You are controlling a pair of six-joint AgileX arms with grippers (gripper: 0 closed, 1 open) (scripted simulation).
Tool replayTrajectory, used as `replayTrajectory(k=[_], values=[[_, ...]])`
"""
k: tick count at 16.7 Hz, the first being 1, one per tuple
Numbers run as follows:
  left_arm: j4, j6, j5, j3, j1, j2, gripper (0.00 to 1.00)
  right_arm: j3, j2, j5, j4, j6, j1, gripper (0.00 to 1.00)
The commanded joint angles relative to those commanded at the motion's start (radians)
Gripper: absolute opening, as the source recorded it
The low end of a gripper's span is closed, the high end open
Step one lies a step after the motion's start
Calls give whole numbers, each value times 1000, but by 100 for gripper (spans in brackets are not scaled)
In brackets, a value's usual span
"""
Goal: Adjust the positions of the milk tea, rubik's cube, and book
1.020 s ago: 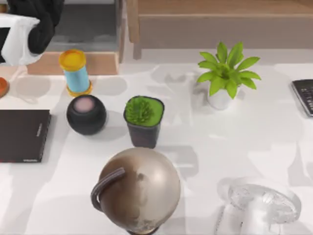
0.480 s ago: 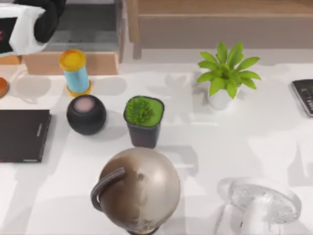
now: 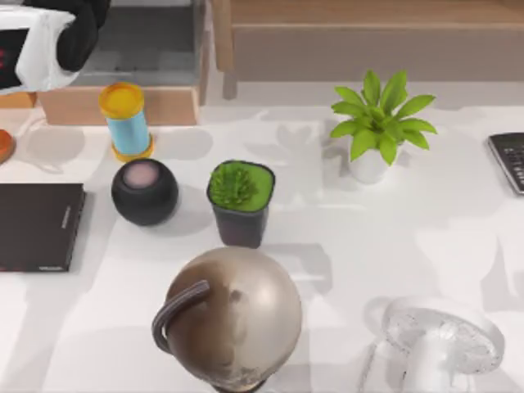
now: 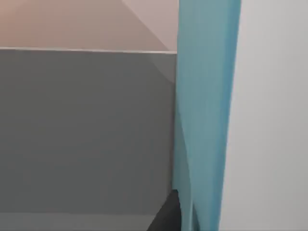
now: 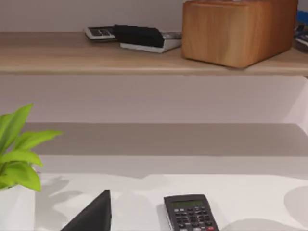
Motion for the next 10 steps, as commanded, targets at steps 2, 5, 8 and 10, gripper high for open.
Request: replayTrajectory(k=[2,5,8,10], values=[[0,0,0,0,0,0,25,0,0,0,0,0,0,100],[0,0,0,0,0,0,2,0,0,0,0,0,0,100],[0,0,0,0,0,0,0,0,0,0,0,0,0,100],[0,0,0,0,0,0,0,0,0,0,0,0,0,100]])
